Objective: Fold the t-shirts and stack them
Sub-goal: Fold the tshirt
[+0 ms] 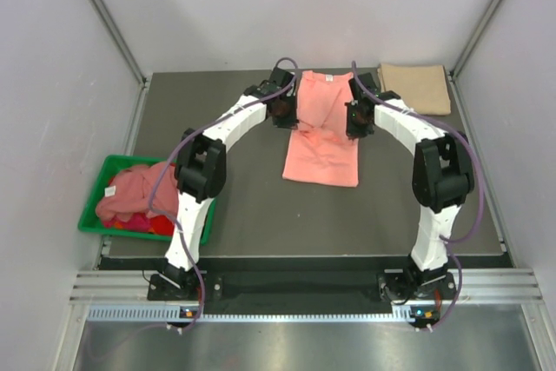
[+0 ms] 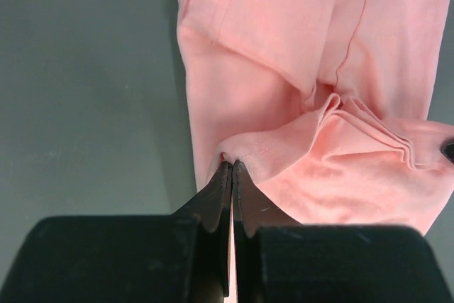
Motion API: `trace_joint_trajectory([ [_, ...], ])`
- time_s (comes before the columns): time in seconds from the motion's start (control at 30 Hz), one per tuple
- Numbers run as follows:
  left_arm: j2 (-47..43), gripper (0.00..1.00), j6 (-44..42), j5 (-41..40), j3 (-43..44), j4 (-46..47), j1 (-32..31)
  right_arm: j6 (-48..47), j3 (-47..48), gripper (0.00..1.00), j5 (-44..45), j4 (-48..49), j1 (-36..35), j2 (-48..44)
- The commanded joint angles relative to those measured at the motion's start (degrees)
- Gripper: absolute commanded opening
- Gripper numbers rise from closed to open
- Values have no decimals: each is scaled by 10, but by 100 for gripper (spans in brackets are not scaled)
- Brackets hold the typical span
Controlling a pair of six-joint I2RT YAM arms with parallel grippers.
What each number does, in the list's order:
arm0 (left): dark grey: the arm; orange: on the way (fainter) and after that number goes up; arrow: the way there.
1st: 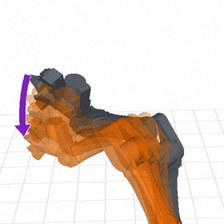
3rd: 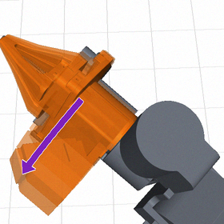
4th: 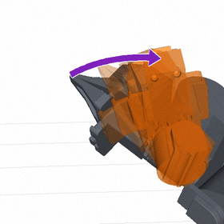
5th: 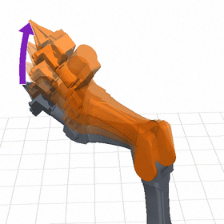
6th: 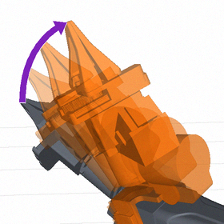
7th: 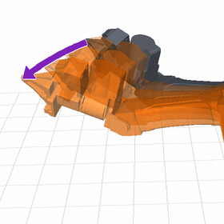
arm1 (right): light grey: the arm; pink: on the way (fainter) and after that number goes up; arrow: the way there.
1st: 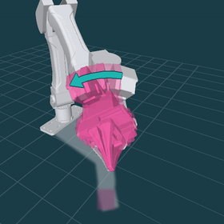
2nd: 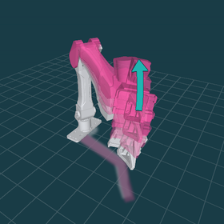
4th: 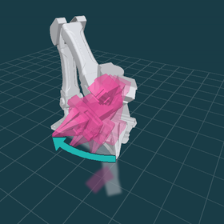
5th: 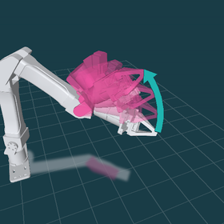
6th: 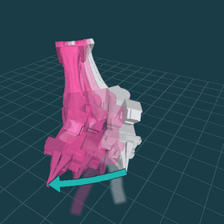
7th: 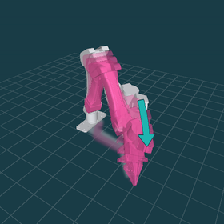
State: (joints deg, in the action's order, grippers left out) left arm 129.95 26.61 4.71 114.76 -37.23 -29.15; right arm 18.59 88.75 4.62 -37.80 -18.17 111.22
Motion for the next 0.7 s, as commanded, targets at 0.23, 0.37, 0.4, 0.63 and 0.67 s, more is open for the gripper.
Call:
trace_joint_trajectory([
  [0.23,65,0,-9,53,49,66,31,-15,53,0,-14,30,30,56],
  [0.37,69,15,-24,39,56,67,33,-2,63,14,-15,34,45,63],
  [0.4,68,17,-29,37,59,65,34,9,67,18,-13,25,49,65],
  [0.63,23,25,-61,4,76,23,35,42,26,29,-36,27,60,2],
  [0.67,15,24,-61,20,65,25,34,46,16,29,-40,32,56,-6],
])
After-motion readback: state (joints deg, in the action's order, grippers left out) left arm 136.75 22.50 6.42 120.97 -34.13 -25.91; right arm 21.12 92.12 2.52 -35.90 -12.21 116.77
